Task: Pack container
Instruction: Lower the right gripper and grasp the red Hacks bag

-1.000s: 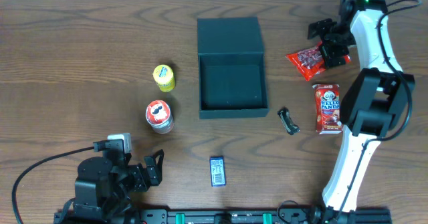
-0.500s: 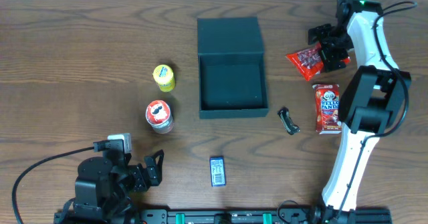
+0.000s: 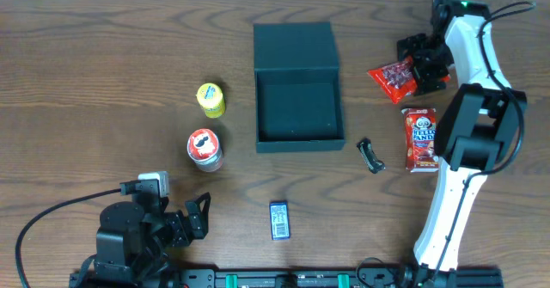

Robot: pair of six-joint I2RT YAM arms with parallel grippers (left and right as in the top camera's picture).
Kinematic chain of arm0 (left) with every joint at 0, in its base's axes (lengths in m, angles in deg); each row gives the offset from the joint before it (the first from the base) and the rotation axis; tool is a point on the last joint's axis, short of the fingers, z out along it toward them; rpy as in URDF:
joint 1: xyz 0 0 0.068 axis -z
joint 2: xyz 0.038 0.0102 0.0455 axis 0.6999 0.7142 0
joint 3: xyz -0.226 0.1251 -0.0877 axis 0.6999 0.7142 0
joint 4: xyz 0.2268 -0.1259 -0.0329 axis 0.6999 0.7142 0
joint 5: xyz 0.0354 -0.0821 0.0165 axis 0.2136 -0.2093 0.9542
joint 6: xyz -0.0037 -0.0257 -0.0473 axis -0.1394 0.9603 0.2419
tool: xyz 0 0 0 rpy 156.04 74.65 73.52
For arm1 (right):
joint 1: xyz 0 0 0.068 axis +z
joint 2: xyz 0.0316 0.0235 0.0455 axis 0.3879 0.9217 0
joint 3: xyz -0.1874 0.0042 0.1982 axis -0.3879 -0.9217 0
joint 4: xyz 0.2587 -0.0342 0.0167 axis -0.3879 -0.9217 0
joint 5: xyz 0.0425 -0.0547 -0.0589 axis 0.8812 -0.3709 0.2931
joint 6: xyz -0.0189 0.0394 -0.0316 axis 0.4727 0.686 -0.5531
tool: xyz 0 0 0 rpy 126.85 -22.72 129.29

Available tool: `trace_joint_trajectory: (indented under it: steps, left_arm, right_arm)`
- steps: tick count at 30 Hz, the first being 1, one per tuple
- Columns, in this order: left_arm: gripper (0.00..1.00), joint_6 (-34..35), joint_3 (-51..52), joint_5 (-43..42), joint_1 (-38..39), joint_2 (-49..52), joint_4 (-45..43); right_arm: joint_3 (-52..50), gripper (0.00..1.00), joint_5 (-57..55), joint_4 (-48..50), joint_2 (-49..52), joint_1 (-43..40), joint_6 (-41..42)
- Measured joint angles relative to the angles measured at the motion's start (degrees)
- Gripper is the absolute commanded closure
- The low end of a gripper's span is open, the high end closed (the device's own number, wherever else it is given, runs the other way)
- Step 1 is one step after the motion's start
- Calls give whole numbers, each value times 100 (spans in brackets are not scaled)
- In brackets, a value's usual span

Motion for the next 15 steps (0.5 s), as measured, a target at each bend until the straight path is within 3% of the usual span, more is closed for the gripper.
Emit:
trace_joint_trajectory:
  steps: [5,9,15]
  left_arm:
    - [5,0,0,0,0,0,2]
    - [5,-2,0,2,0,0,2]
    - [5,-4,0,4,0,0,7]
  right_arm:
    - [0,1,247,57,120,0,-2]
    - [28,19,393,55,122,-9,-35]
    - [87,32,503,35,122,-85,-66]
